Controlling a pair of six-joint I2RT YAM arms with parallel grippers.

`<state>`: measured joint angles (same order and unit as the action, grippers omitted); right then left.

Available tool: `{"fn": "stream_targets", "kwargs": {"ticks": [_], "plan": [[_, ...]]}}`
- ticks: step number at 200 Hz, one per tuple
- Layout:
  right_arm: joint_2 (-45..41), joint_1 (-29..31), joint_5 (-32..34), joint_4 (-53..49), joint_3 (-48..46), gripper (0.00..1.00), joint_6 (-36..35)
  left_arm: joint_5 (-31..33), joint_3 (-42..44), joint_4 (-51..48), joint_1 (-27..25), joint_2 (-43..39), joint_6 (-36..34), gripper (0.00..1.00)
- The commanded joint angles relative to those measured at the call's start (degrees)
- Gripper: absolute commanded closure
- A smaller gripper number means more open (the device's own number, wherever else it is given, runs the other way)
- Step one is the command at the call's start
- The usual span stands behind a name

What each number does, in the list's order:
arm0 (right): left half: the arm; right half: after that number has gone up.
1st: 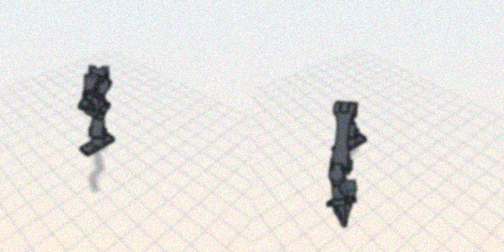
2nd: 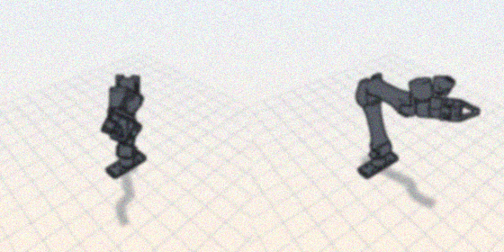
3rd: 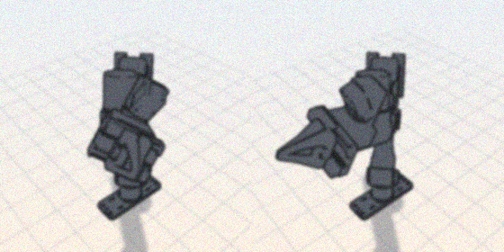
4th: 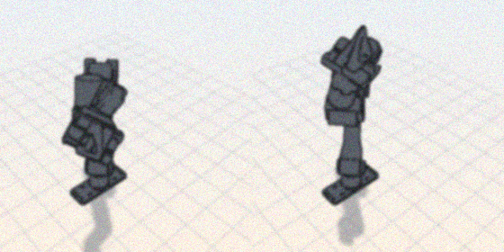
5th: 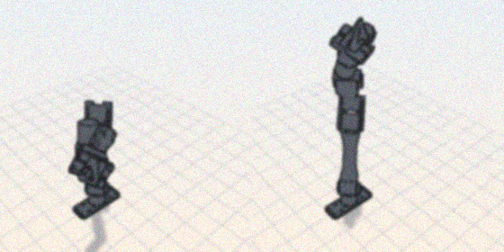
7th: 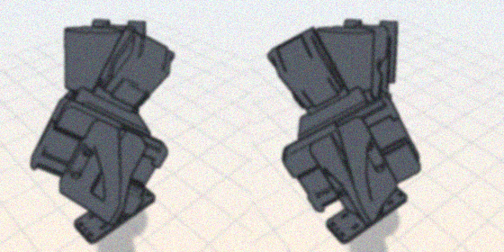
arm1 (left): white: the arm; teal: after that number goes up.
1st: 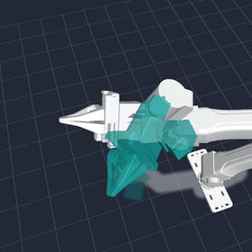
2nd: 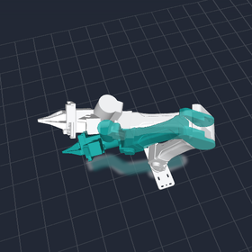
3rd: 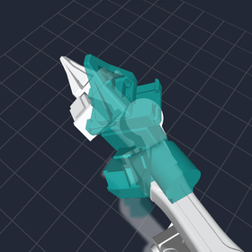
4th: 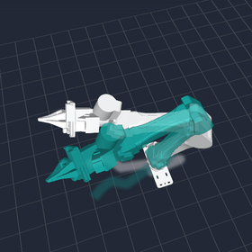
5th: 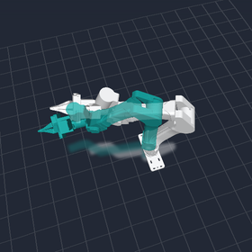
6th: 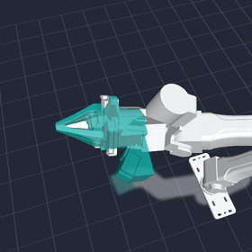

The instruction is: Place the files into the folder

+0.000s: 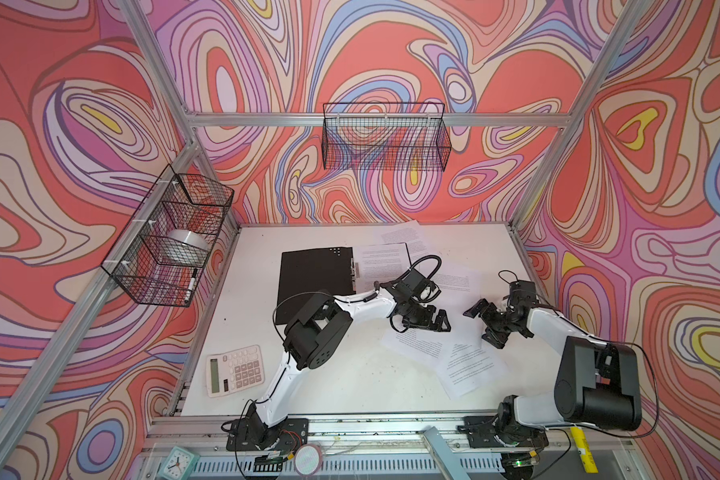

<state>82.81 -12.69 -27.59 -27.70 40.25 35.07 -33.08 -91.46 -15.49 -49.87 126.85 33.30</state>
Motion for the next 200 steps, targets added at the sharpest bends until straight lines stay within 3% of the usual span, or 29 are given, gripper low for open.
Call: {"fn": "stream_targets", "kwargs": {"ticks": [1,61,93,134,200], "plan": [[4.01,0.55,-7.60,6.75,-1.59,0.02,0.28,3.38,2.69,-6.40,0.25,5.60,0.63,0.04],[4.24,0.82,-12.28,14.48,4.34,0.02,-0.89,4.03,3.30,-7.58,0.27,5.78,-0.16,0.05],[8.89,0.93,-16.54,19.48,7.36,0.02,0.90,4.06,3.28,-7.53,0.22,5.87,-0.10,0.05],[12.97,0.91,-16.82,19.26,11.16,0.03,-1.16,4.43,3.49,-7.79,0.23,5.47,-0.31,0.05],[13.82,0.91,-6.92,10.67,14.46,0.23,-4.73,4.63,3.84,-7.44,0.47,4.99,-0.14,0.05]]}}
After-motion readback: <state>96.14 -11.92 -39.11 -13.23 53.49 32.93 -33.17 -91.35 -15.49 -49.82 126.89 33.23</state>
